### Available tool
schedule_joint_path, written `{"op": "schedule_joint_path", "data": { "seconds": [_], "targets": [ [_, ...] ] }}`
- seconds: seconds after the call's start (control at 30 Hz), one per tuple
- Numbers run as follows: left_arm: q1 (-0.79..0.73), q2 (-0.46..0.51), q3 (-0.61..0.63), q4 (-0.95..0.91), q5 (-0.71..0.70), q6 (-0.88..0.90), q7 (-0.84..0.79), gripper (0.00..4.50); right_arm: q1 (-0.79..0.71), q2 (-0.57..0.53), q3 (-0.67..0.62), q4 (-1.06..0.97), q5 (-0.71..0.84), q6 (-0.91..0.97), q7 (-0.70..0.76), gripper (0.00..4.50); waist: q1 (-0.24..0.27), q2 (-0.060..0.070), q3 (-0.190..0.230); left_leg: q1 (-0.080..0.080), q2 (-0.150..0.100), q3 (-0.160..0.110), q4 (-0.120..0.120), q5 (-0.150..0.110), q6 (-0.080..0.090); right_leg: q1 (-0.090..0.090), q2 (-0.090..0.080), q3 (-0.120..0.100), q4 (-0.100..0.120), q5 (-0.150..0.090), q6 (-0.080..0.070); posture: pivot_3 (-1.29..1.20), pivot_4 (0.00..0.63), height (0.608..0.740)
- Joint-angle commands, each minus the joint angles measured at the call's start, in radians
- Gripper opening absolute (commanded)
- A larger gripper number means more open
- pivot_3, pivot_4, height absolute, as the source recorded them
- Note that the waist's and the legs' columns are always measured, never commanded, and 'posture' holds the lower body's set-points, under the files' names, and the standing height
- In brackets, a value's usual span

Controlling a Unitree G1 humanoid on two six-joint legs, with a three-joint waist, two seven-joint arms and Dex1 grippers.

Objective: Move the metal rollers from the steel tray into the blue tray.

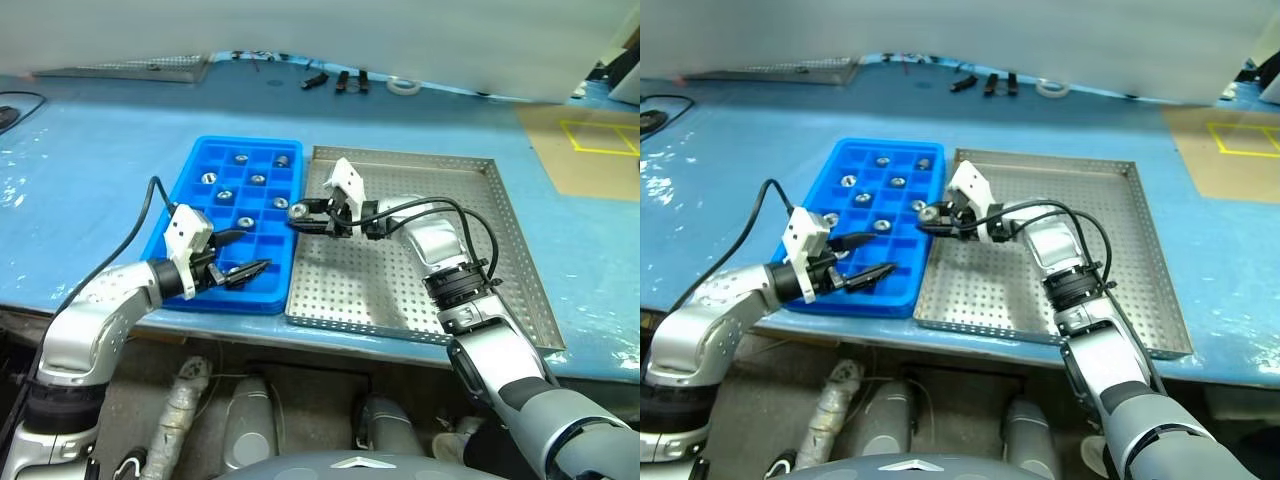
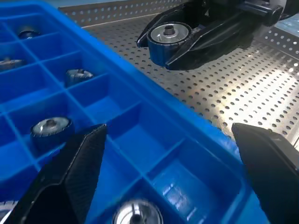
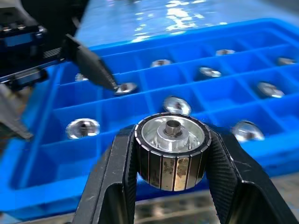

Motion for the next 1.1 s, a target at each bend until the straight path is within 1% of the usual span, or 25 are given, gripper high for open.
{"op": "schedule_joint_path", "data": {
  "seconds": [0.03, 0.13, 0.27, 0.43, 0.5, 0.7, 0.73, 0.93, 1.1],
  "targets": [
    [0.067, 0.0, 0.068, -0.114, -0.038, 0.016, 0.056, 4.5, -0.038, 0.028, 0.035, 0.025, -0.007, -0.049, 0.037, 1.64, 0.013, 0.0, 0.0, 0.0, 0.0, 0.0, -0.001, 0.0, 0.0, 0.0, 0.0, 0.0, 0.0, 0.0, 0.0, 0.44, 0.15, 0.74],
    [0.125, -0.006, 0.094, -0.159, -0.056, 0.021, 0.09, 4.5, -0.056, 0.045, 0.047, 0.085, -0.016, -0.073, 0.048, 1.64, 0.049, 0.0, 0.0, 0.0, 0.0, 0.0, -0.004, 0.0, 0.0, -0.001, 0.0, 0.0, 0.0, -0.002, -0.001, 0.47, 0.15, 0.74],
    [0.153, -0.004, 0.104, -0.178, -0.07, 0.019, 0.11, 4.5, -0.074, 0.052, 0.045, 0.157, -0.042, -0.116, 0.035, 1.64, 0.087, 0.0, 0.0, -0.001, 0.0, 0.0, -0.006, 0.0, 0.0, -0.002, -0.001, 0.001, 0.0, -0.002, -0.001, 0.48, 0.15, 0.74],
    [0.15, 0.005, 0.093, -0.17, -0.075, 0.012, 0.114, 4.5, -0.078, 0.052, 0.034, 0.172, -0.051, -0.133, 0.02, 1.64, 0.108, 0.0, 0.0, -0.002, 0.0, 0.0, -0.006, 0.0, -0.001, -0.003, 0.0, 0.001, 0.001, -0.002, -0.001, 0.45, 0.15, 0.74],
    [0.137, 0.007, 0.083, -0.156, -0.073, 0.008, 0.108, 4.5, -0.07, 0.047, 0.033, 0.157, -0.053, -0.131, 0.018, 2.38, 0.109, 0.0, 0.0, -0.002, 0.0, 0.0, -0.006, 0.001, -0.001, -0.003, 0.0, 0.001, 0.001, -0.002, -0.001, 0.43, 0.15, 0.74],
    [0.083, 0.014, 0.049, -0.114, -0.066, 0.003, 0.083, 4.5, -0.043, 0.011, 0.023, 0.063, -0.026, -0.075, 0.039, 4.35, 0.106, 0.0, 0.0, -0.002, 0.0, 0.0, -0.006, 0.001, -0.002, -0.004, 0.0, 0.001, 0.001, -0.002, -0.001, 0.4, 0.15, 0.74],
    [0.077, 0.015, 0.047, -0.11, -0.065, 0.003, 0.081, 4.5, -0.039, 0.006, 0.021, 0.05, -0.023, -0.066, 0.041, 4.47, 0.105, 0.0, 0.0, -0.001, 0.0, 0.0, -0.006, 0.002, -0.003, -0.004, 0.001, 0.001, 0.001, -0.002, -0.001, 0.39, 0.15, 0.74],
    [0.035, 0.024, 0.025, -0.067, -0.059, -0.006, 0.057, 4.5, -0.006, -0.029, 0.003, -0.046, 0.012, -0.006, 0.056, 4.47, 0.102, 0.0, 0.0, -0.001, 0.0, 0.0, -0.005, 0.003, -0.006, -0.004, 0.001, 0.001, 0.001, -0.002, -0.001, 0.35, 0.15, 0.74],
    [0.009, 0.028, 0.004, -0.026, -0.044, -0.026, 0.033, 4.5, -0.014, -0.037, -0.028, -0.059, 0.03, 0.009, 0.024, 4.47, 0.087, 0.0, 0.0, -0.001, 0.0, 0.0, -0.005, 0.004, -0.007, -0.004, 0.001, 0.001, 0.003, -0.002, -0.001, 0.32, 0.15, 0.74]
  ]
}}
